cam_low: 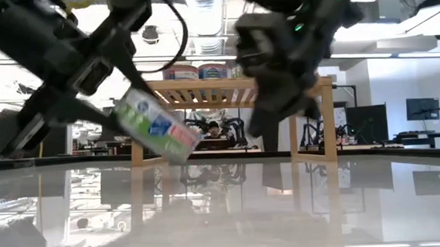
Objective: Stack canned seafood by type on shelf
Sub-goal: Stack the green tuna can on top of the other green tuna can on the shelf
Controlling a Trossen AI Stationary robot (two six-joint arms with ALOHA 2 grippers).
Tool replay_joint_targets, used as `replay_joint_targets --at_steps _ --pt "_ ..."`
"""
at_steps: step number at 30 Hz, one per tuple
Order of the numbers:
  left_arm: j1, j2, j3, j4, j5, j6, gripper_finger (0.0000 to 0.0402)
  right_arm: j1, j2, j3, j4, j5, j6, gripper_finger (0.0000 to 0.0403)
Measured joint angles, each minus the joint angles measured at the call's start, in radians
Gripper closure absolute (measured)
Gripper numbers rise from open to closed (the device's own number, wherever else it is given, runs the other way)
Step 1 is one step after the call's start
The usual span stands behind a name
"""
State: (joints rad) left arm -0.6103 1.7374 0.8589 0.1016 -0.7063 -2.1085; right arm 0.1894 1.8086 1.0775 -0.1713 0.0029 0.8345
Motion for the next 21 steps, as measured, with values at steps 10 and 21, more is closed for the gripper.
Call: replay_joint_targets --at_steps 10,21 --pt "0.059 -0.143 0.0 -0.007 -0.003 0.196 0.0275 0.142 -0.265 -0.069 -0.558 0.326 0.141 0.0349" --pt "0.32 -0.333 0.094 0.077 0.182 0.653 0.0275 0.382 -0.339 -0.257 -0.413 0.518 0.555 0.0347"
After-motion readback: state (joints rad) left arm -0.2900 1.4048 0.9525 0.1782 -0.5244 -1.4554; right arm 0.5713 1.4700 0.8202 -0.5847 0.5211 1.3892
